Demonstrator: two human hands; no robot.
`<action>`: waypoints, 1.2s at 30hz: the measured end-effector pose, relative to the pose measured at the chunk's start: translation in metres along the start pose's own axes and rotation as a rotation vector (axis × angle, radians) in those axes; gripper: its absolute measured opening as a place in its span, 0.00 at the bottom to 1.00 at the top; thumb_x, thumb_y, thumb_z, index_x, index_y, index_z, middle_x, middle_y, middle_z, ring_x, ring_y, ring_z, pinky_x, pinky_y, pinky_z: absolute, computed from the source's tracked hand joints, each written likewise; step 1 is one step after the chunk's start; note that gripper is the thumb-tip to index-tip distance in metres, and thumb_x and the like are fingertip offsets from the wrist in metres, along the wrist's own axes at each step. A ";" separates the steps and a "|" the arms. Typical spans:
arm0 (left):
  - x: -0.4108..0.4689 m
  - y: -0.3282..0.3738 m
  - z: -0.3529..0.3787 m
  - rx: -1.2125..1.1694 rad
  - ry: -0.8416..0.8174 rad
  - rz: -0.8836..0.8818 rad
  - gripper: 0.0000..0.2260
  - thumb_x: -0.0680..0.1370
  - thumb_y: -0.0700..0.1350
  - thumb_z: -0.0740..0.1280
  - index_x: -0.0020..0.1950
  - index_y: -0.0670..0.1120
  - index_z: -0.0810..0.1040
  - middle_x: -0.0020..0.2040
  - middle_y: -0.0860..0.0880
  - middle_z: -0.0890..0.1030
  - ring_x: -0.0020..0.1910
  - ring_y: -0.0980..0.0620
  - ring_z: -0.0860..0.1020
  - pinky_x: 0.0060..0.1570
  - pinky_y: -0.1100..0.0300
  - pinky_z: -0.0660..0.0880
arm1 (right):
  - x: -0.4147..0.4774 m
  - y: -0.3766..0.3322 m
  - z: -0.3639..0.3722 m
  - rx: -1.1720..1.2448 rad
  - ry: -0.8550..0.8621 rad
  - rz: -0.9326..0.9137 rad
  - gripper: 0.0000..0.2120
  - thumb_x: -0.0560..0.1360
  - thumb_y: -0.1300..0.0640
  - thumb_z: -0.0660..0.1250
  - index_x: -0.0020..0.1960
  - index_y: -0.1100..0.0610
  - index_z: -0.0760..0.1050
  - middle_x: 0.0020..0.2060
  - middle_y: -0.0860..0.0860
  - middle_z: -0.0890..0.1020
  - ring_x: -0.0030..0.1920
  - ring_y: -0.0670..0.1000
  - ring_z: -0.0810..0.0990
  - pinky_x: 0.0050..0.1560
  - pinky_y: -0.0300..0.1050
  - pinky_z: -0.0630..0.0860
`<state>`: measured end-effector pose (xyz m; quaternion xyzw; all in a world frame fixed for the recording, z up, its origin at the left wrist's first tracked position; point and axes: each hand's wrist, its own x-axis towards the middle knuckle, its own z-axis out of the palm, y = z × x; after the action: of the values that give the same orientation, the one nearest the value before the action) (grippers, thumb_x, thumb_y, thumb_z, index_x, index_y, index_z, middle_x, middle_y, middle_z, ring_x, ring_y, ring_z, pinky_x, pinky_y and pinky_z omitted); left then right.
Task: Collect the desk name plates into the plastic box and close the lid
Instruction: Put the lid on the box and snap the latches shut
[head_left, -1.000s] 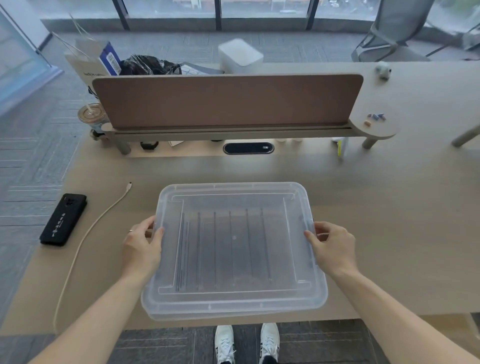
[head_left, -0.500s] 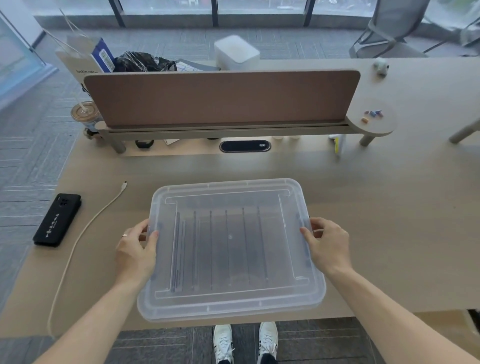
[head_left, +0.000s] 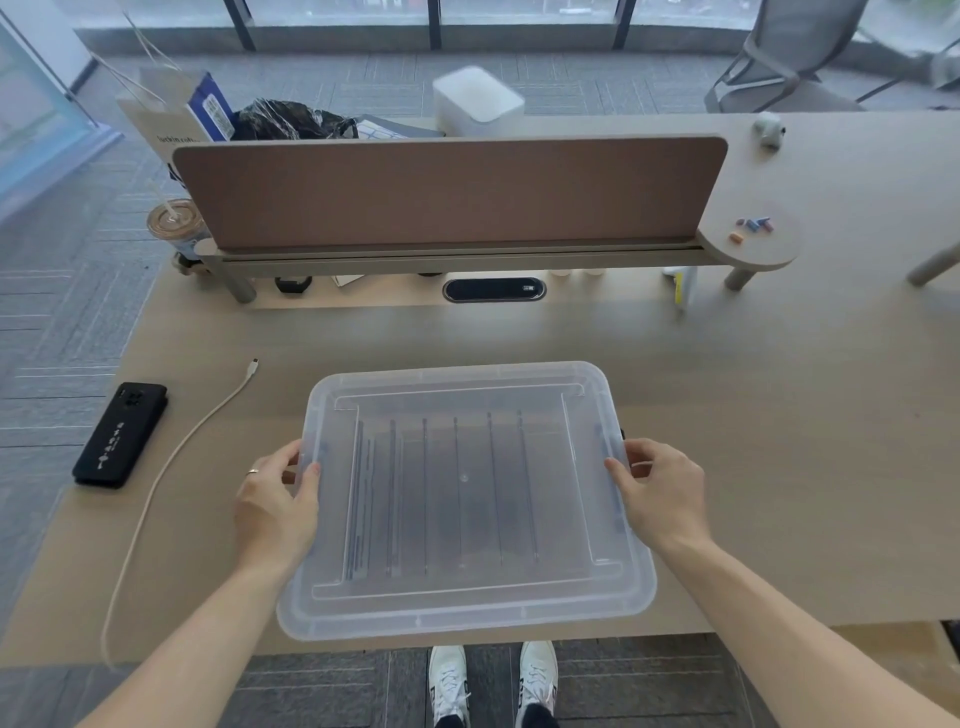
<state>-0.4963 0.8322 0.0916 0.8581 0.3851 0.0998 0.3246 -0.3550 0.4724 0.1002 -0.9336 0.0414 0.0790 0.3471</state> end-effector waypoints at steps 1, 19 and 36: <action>-0.001 -0.001 0.000 0.001 -0.001 -0.006 0.15 0.82 0.43 0.67 0.68 0.43 0.79 0.60 0.42 0.81 0.50 0.47 0.78 0.53 0.49 0.76 | -0.002 0.001 0.000 0.001 0.002 0.001 0.11 0.75 0.53 0.73 0.56 0.54 0.83 0.45 0.47 0.84 0.42 0.46 0.82 0.45 0.40 0.75; 0.003 0.006 0.003 0.087 -0.045 0.085 0.20 0.81 0.40 0.67 0.74 0.42 0.72 0.70 0.41 0.73 0.67 0.41 0.74 0.66 0.46 0.71 | -0.009 -0.008 0.005 -0.107 0.000 -0.119 0.24 0.77 0.55 0.69 0.72 0.57 0.70 0.61 0.50 0.75 0.63 0.53 0.75 0.61 0.45 0.73; 0.012 -0.019 0.006 0.067 -0.264 0.128 0.27 0.86 0.48 0.54 0.84 0.52 0.49 0.84 0.47 0.53 0.83 0.48 0.52 0.79 0.52 0.53 | 0.000 0.029 0.011 -0.529 -0.314 -0.511 0.31 0.84 0.45 0.44 0.81 0.53 0.34 0.80 0.46 0.34 0.79 0.44 0.33 0.79 0.43 0.36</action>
<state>-0.4969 0.8478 0.0743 0.8969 0.2867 -0.0062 0.3367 -0.3598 0.4579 0.0737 -0.9476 -0.2676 0.1396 0.1051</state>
